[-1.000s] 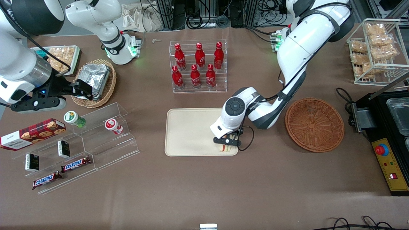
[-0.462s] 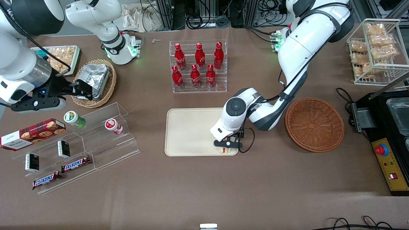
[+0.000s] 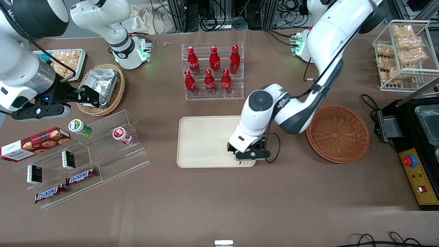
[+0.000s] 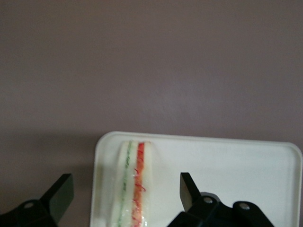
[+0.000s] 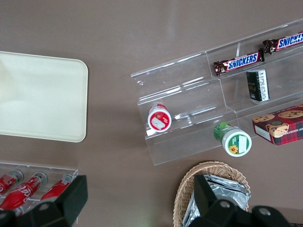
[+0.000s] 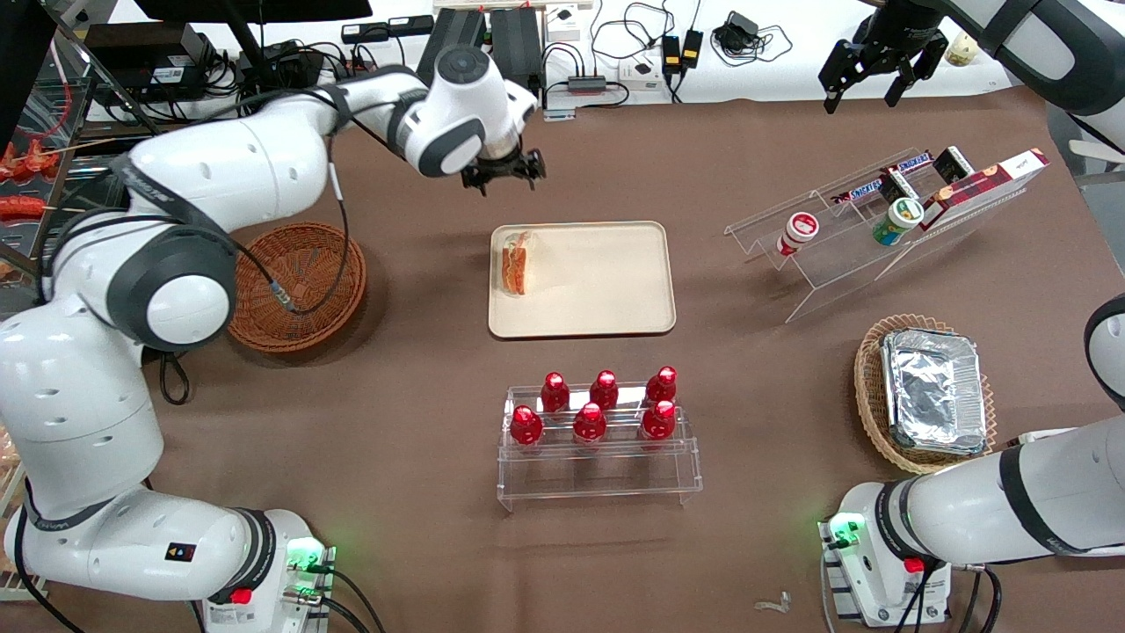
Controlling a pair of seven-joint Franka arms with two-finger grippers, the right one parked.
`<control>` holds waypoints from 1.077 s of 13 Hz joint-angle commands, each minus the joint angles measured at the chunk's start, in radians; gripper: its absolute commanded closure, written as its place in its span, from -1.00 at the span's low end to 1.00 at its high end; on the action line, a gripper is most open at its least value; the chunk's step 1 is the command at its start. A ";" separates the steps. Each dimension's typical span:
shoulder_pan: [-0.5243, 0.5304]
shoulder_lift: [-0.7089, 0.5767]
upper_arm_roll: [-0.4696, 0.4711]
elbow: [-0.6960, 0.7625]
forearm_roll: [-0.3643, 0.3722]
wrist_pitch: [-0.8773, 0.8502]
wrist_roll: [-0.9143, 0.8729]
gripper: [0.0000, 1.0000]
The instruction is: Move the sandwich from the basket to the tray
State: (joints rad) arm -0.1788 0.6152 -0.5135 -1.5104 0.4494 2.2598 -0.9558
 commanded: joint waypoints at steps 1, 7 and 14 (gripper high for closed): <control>0.090 -0.122 -0.008 -0.027 -0.017 -0.093 0.018 -1.00; 0.318 -0.365 -0.005 -0.025 -0.316 -0.327 0.382 -1.00; 0.571 -0.505 -0.003 -0.085 -0.383 -0.537 0.733 -1.00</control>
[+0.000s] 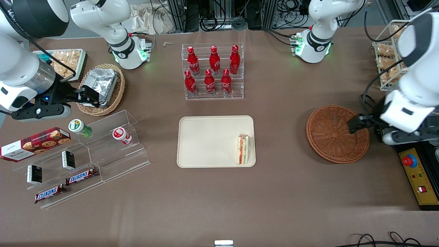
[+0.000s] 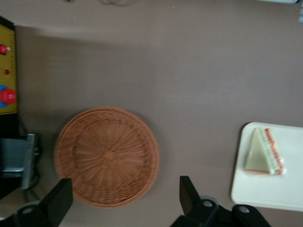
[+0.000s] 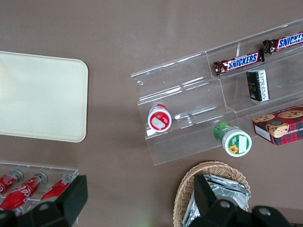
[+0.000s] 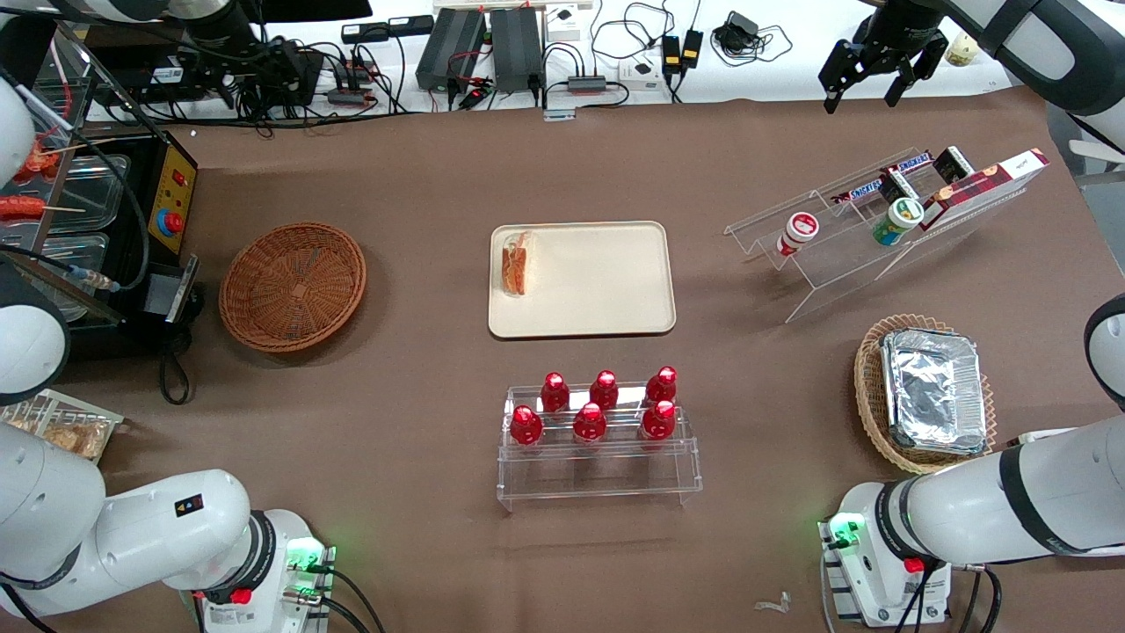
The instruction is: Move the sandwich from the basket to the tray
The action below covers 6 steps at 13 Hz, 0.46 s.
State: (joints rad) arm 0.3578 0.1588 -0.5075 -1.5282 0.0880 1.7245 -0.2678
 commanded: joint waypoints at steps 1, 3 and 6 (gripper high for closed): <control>0.041 -0.071 -0.006 -0.093 -0.024 -0.002 0.080 -1.00; -0.032 -0.116 0.103 -0.150 -0.063 0.004 0.174 -1.00; -0.311 -0.174 0.427 -0.242 -0.122 0.062 0.261 -1.00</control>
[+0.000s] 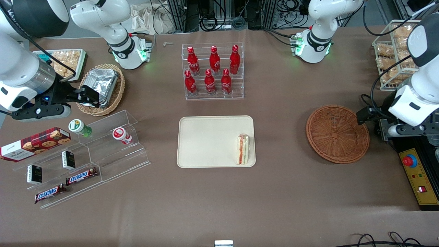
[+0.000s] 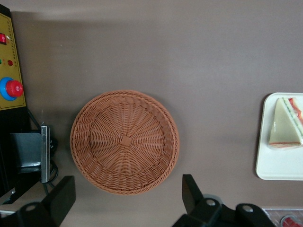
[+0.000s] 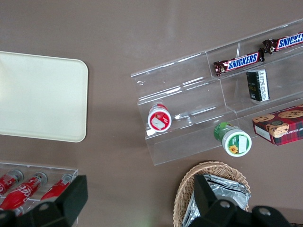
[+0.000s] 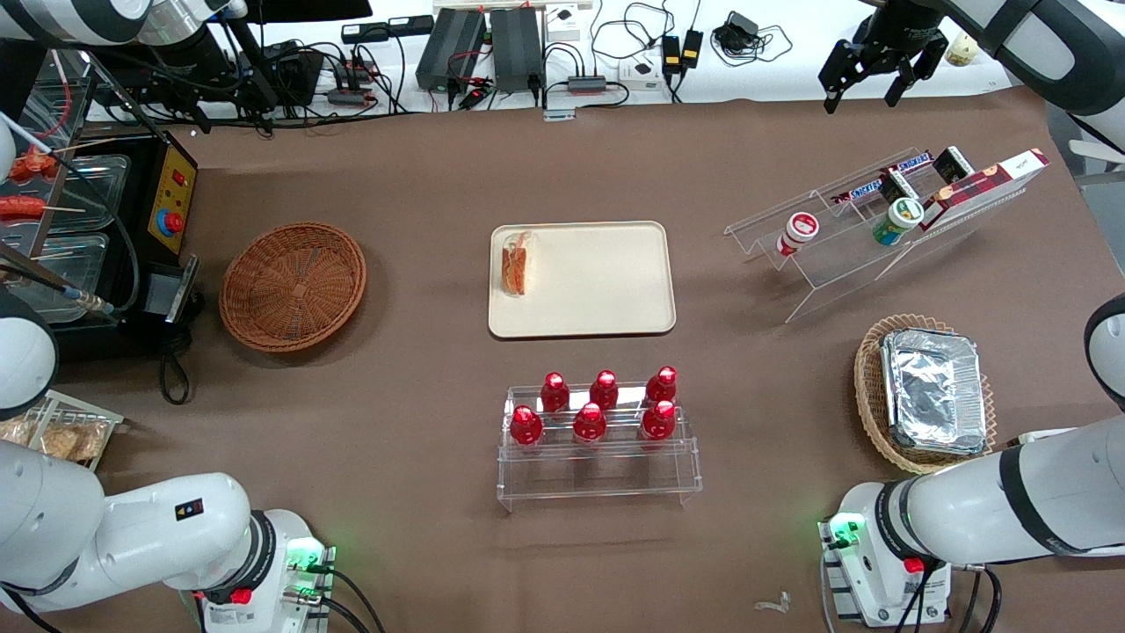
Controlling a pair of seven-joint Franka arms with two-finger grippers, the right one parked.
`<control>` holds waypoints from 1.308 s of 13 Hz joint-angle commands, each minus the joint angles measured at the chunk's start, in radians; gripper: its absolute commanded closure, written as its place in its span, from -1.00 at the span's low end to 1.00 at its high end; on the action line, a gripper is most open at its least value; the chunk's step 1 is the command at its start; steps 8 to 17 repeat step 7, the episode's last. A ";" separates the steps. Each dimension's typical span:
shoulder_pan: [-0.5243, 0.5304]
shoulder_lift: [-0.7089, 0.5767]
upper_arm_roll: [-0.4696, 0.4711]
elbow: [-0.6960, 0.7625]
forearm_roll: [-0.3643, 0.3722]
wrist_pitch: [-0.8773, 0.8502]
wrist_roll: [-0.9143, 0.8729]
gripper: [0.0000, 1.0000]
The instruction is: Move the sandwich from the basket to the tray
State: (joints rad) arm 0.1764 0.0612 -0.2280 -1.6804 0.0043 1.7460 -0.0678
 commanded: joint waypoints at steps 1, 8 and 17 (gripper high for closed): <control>-0.143 -0.075 0.163 -0.082 -0.037 0.032 0.081 -1.00; -0.135 0.043 0.167 0.142 -0.021 -0.060 0.226 -1.00; -0.135 0.043 0.167 0.142 -0.021 -0.060 0.226 -1.00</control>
